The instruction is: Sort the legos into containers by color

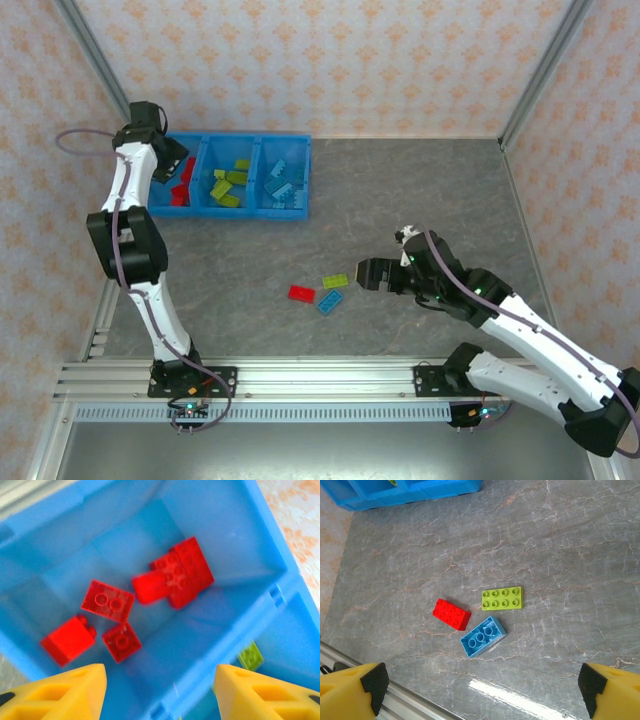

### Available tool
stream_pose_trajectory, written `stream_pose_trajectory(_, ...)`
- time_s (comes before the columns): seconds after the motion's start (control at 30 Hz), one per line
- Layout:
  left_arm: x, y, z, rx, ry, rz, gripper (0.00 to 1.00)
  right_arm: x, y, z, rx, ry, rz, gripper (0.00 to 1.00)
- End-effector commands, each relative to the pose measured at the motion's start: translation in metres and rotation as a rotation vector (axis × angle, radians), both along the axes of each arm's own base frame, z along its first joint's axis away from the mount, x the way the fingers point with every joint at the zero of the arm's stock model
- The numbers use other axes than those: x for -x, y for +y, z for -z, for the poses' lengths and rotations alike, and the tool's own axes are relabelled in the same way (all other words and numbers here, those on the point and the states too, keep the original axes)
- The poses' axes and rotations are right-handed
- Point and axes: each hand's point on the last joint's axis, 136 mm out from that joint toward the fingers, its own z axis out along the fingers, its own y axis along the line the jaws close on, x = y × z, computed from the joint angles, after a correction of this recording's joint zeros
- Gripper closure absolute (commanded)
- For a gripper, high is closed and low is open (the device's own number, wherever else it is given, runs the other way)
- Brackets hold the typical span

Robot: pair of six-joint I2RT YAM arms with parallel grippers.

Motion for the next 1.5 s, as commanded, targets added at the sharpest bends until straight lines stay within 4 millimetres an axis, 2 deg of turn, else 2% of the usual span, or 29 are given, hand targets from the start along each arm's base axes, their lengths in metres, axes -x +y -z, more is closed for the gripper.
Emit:
stream_pose_trajectory(0.0, 0.037, -0.038, -0.059, 0.0, -0.094, 0.044, 0.44, -0.006, -0.002, 0.007, 0.021, -0.006, 0.033, 0.01)
stream_pose_trajectory(0.07, 0.063, -0.067, -0.063, -0.002, -0.114, 0.094, 0.45, -0.011, 0.0, 0.008, 0.024, -0.012, 0.041, 0.01)
stream_pose_trajectory(0.13, 0.096, -0.108, -0.063, -0.021, -0.125, 0.181, 0.45, -0.017, 0.002, 0.008, 0.035, -0.019, 0.05, 0.01)
stream_pose_trajectory(0.23, 0.149, -0.166, -0.047, -0.059, -0.112, 0.313, 0.45, -0.024, 0.005, 0.008, 0.049, -0.023, 0.058, 0.01)
stream_pose_trajectory(0.3, 0.184, -0.195, -0.03, -0.057, -0.099, 0.362, 0.44, -0.027, 0.006, 0.009, 0.056, -0.024, 0.064, 0.01)
stream_pose_trajectory(0.4, 0.232, -0.226, -0.001, -0.025, -0.089, 0.391, 0.44, -0.031, 0.008, 0.012, 0.053, -0.023, 0.07, 0.01)
stream_pose_trajectory(0.47, 0.256, -0.245, 0.02, 0.024, -0.083, 0.399, 0.43, -0.032, 0.01, 0.015, 0.05, -0.016, 0.075, 0.01)
stream_pose_trajectory(0.6, 0.29, -0.274, 0.061, 0.09, 0.011, 0.392, 0.34, -0.031, 0.013, 0.023, 0.046, 0.012, 0.072, 0.01)
stream_pose_trajectory(0.7, 0.3, -0.295, 0.082, 0.182, 0.089, 0.312, 0.32, -0.028, 0.011, 0.027, 0.05, 0.025, 0.072, 0.01)
stream_pose_trajectory(0.77, 0.296, -0.311, 0.087, 0.224, 0.098, 0.298, 0.31, -0.026, 0.01, 0.028, 0.051, 0.028, 0.073, 0.01)
stream_pose_trajectory(0.83, 0.289, -0.318, 0.09, 0.226, 0.115, 0.261, 0.3, -0.025, 0.009, 0.026, 0.046, 0.025, 0.071, 0.01)
stream_pose_trajectory(0.87, 0.287, -0.321, 0.09, 0.232, 0.126, 0.234, 0.18, -0.025, 0.009, 0.025, 0.044, 0.023, 0.075, 0.01)
stream_pose_trajectory(0.9, 0.285, -0.325, 0.093, 0.23, 0.146, 0.213, 0.16, -0.024, 0.007, 0.024, 0.043, 0.02, 0.078, 0.01)
stream_pose_trajectory(1.1, 0.269, -0.356, 0.11, 0.283, 0.224, 0.19, 0.15, -0.021, 0.001, 0.023, 0.03, 0.006, 0.096, 0.01)
stream_pose_trajectory(1.2, 0.275, -0.362, 0.127, 0.281, 0.314, 0.169, 0.15, -0.019, -0.001, 0.023, 0.029, 0.007, 0.097, 0.01)
stream_pose_trajectory(1.3, 0.28, -0.359, 0.144, 0.271, 0.375, 0.137, 0.19, -0.018, -0.001, 0.023, 0.018, 0.009, 0.1, 0.01)
stream_pose_trajectory(1.4, 0.271, -0.353, 0.154, 0.247, 0.382, 0.132, 0.21, -0.016, -0.002, 0.024, 0.0, 0.01, 0.106, 0.01)
stream_pose_trajectory(1.47, 0.266, -0.35, 0.159, 0.235, 0.408, 0.141, 0.27, -0.016, -0.002, 0.027, -0.002, 0.016, 0.111, 0.01)
